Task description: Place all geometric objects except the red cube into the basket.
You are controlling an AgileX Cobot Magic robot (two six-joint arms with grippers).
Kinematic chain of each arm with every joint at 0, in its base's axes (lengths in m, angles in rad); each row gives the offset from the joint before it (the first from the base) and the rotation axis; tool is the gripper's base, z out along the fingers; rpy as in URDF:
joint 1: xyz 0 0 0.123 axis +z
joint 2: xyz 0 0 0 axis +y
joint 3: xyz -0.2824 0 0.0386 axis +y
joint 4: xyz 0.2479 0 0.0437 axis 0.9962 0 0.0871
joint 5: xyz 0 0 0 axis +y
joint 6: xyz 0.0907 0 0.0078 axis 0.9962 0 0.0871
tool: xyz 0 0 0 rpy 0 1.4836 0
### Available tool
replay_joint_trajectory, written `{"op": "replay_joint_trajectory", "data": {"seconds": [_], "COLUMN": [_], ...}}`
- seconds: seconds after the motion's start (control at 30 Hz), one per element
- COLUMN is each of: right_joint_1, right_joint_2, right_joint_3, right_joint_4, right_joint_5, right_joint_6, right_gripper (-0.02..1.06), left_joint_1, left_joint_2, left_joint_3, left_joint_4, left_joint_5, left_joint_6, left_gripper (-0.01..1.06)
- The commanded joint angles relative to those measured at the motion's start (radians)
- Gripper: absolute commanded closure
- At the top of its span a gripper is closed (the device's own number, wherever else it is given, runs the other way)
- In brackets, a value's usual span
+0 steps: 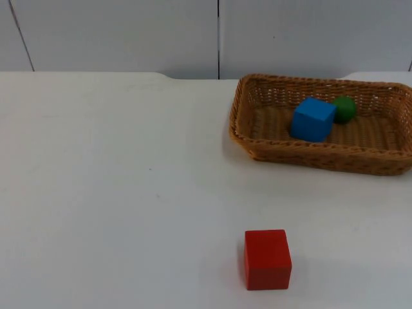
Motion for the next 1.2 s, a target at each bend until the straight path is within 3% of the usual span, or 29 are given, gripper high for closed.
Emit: {"op": "replay_joint_trajectory", "data": {"seconds": [0.0, 0.17, 0.3, 0.47, 0.67, 0.8, 0.83, 0.87, 0.9, 0.93, 0.97, 1.0, 1.07, 1.17], "right_joint_1": [-0.005, -0.005, -0.005, -0.004, -0.004, -0.004, -0.004, -0.001, 0.000, 0.000, 0.000, -0.004, -0.004, -0.010], "right_joint_2": [-0.003, 0.013, -0.001, -0.001, -0.001, -0.001, -0.003, 0.002, 0.003, 0.003, 0.003, 0.001, -0.011, -0.056], "right_joint_3": [-0.037, -0.042, -0.066, -0.091, -0.093, -0.103, -0.135, -0.150, -0.154, -0.151, -0.151, -0.145, -0.137, -0.121], "right_joint_4": [-0.010, -0.119, -0.234, -0.234, -0.230, -0.270, -0.170, -0.075, -0.007, 0.038, 0.038, 0.094, 0.141, 0.114], "right_joint_5": [0.059, 0.149, 0.174, 0.187, 0.177, 0.087, 0.089, 0.104, 0.121, 0.128, 0.128, 0.131, 0.140, 0.104], "right_joint_6": [0.026, 0.079, 0.181, 0.161, 0.164, 0.179, 0.141, 0.035, -0.023, -0.023, -0.023, -0.023, -0.017, -0.013], "right_gripper": [0.04, 0.04, 0.04, -0.01, -0.01, -0.01, -0.01, -0.01, -0.01, -0.01, -0.01, -0.01, -0.01, -0.01], "left_joint_1": [-0.005, -0.003, -0.003, -0.003, -0.003, -0.003, -0.003, -0.003, -0.003, -0.003, -0.003, -0.003, -0.003, -0.003], "left_joint_2": [-0.036, -0.079, -0.082, -0.082, -0.082, -0.090, -0.101, -0.120, -0.127, -0.141, -0.141, -0.158, -0.220, -0.295], "left_joint_3": [0.013, 0.040, 0.042, 0.042, 0.042, 0.042, 0.042, 0.040, 0.038, 0.040, 0.040, 0.055, 0.103, 0.141], "left_joint_4": [0.058, 0.081, 0.111, 0.119, 0.127, 0.132, 0.126, 0.086, 0.066, 0.057, 0.057, 0.050, 0.048, 0.059], "left_joint_5": [-0.028, -0.056, 0.022, 0.099, 0.099, 0.041, 0.020, 0.024, 0.059, 0.091, 0.091, 0.092, 0.011, -0.015], "left_joint_6": [0.001, -0.083, -0.164, -0.170, -0.170, -0.170, -0.170, -0.170, -0.170, -0.170, -0.170, -0.170, -0.177, -0.177], "left_gripper": [0.00, 0.00, 0.00, 0.00, 0.00, 0.00, 0.00, 0.00, 0.00, 0.00, 0.00, 0.00, 0.00, 0.00]}}
